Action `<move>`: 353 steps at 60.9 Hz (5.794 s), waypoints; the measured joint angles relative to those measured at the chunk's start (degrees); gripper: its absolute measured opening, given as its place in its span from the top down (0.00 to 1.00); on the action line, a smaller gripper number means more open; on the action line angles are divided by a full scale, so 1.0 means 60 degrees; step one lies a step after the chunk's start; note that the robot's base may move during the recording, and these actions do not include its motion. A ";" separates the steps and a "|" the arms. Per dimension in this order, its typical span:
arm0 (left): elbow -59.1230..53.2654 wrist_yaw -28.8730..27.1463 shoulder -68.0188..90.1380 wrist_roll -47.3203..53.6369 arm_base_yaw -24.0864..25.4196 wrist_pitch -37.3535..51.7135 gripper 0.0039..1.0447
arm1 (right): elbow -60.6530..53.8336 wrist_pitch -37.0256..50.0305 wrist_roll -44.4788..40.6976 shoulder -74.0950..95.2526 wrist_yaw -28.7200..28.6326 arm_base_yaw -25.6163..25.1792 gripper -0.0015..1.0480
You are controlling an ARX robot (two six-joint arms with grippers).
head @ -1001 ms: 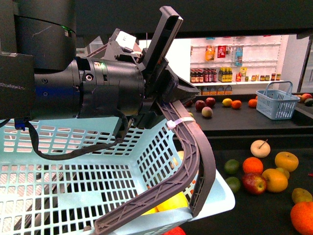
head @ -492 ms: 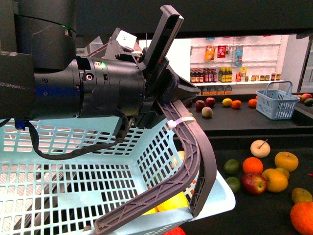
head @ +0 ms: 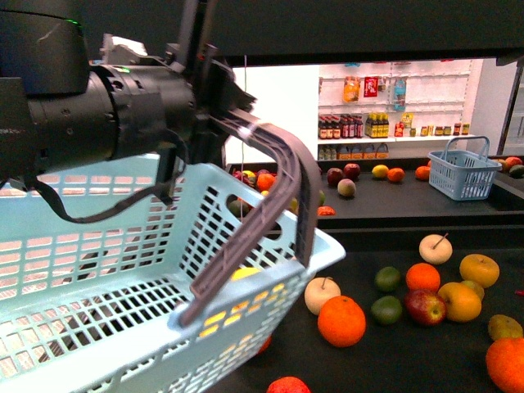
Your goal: Pick lemon from shelf
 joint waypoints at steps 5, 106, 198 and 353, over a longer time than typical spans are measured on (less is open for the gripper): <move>0.0084 -0.0514 0.0138 -0.0565 0.0543 0.0714 0.95 | 0.0000 0.0000 0.0000 0.0000 0.0004 0.0000 0.07; 0.0667 -0.0474 0.2739 -0.2758 0.5402 0.3504 0.12 | 0.0000 0.0000 0.0000 -0.0004 0.0004 0.0000 0.07; 0.0077 -0.3002 -0.4535 0.4277 0.5362 -0.9417 0.08 | 0.0000 0.0000 0.0000 -0.0004 0.0004 0.0000 0.07; -1.0306 -0.2732 -1.6877 1.0910 0.3184 -0.7417 0.08 | 0.0000 0.0000 0.0000 -0.0011 -0.0004 0.0000 0.07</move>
